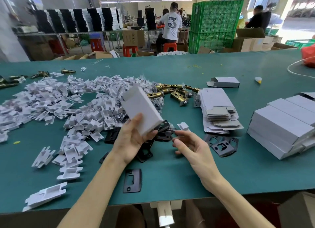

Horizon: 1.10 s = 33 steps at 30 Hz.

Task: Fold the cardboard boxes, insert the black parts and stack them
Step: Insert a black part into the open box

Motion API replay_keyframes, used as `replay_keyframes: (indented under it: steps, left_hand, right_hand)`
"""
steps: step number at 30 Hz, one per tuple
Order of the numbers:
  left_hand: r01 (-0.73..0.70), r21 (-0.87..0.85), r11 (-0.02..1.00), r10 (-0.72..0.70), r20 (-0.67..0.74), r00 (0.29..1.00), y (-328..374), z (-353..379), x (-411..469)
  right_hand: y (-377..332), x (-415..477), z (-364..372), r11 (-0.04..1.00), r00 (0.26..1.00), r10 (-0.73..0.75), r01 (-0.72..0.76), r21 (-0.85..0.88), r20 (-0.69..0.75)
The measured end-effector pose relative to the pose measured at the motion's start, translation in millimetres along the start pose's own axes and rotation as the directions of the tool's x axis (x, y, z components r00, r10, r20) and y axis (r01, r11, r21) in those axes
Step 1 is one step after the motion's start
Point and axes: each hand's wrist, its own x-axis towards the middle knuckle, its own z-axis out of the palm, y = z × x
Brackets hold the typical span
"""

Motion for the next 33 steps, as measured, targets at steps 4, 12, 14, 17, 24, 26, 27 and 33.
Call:
replay_keyframes:
  steps: [4,12,14,17,24,26,27,33]
  left_hand:
    - [-0.047,-0.21,0.977,0.04,-0.039,0.998,7.4,-13.7,2.6]
    - [-0.072,-0.208,0.975,0.054,-0.093,0.994,5.9,-13.0,7.1]
    - [-0.052,-0.203,0.978,0.034,-0.089,0.995,5.4,-13.0,6.8]
    - [0.008,-0.113,0.994,-0.01,-0.021,1.0,4.1,-9.6,4.5]
    - [0.141,0.08,0.987,-0.151,0.141,0.978,4.2,-4.2,-1.6]
    - [0.158,0.098,0.983,-0.173,0.167,0.971,4.0,-2.8,-3.3]
    - [0.161,0.116,0.98,-0.181,0.185,0.966,4.0,-2.1,-3.6]
    - [0.167,0.296,0.941,-0.252,0.278,0.927,4.0,1.6,-11.3]
  right_hand:
    - [-5.0,7.5,2.5,0.986,0.998,0.017,-0.006,-0.167,0.064]
    - [-26.3,116.7,12.1,0.688,0.984,-0.148,0.175,-0.705,0.1]
    - [-25.7,150.4,12.0,0.566,0.992,-0.112,0.118,-0.816,0.065]
    - [-23.0,188.6,11.3,0.324,0.999,-0.043,0.011,-0.946,-0.003]
    - [3.1,213.6,12.7,-0.003,1.0,-0.005,0.026,-1.0,0.026]
    - [6.9,206.3,12.0,-0.056,0.994,-0.089,0.059,-0.997,0.063]
    - [6.7,201.9,13.6,-0.047,0.993,-0.105,0.054,-0.997,0.059]
    - [-8.2,181.0,26.3,0.121,0.991,0.125,-0.059,-0.991,-0.043]
